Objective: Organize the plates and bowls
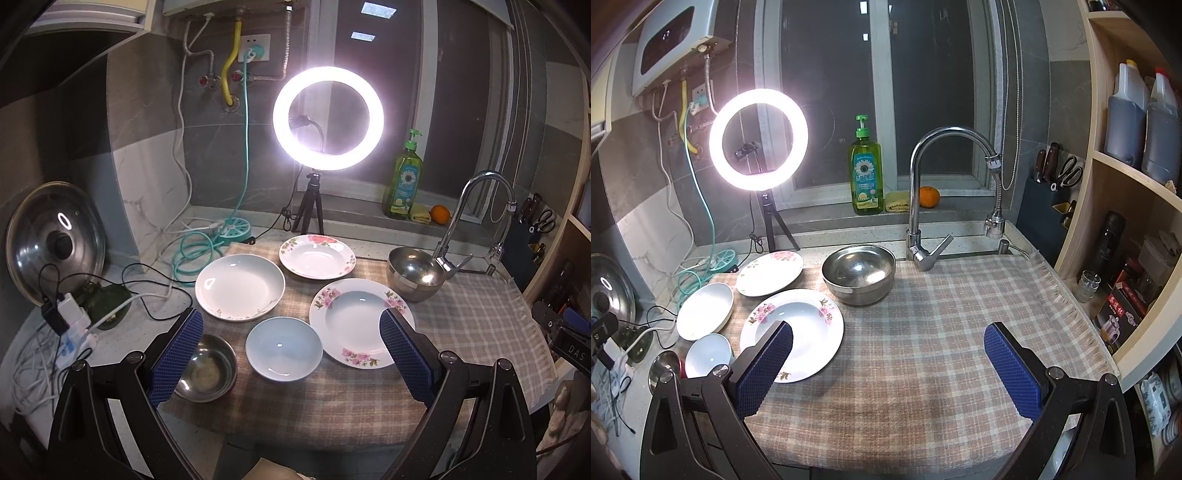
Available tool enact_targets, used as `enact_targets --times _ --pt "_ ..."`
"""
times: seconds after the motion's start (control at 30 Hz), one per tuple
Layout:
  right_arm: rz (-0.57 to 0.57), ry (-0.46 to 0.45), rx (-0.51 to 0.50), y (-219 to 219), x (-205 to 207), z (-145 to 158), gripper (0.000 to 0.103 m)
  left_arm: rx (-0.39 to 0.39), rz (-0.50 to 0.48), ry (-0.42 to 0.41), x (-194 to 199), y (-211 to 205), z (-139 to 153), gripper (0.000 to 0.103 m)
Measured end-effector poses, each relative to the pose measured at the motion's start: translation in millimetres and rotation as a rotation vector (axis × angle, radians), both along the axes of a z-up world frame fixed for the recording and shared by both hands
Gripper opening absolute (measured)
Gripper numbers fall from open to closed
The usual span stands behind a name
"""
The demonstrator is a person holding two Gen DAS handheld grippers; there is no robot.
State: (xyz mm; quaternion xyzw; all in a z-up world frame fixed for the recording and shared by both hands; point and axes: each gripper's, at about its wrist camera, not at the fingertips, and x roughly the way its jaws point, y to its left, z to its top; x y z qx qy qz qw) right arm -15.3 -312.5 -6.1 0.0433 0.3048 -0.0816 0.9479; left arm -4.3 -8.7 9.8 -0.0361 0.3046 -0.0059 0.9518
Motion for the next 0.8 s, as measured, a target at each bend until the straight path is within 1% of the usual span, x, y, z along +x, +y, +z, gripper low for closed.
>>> enact_targets --times 0.37,0.8 --pt "-0.002 0.014 -0.001 0.2 -3.3 -8.4 0.102 0.000 0.002 0.006 -0.6 -1.8 -2.2 0.097" --pt "0.006 0.028 0.009 1.1 5.4 -8.4 0.103 0.004 -0.013 0.012 4.8 -1.7 -6.9 0.097"
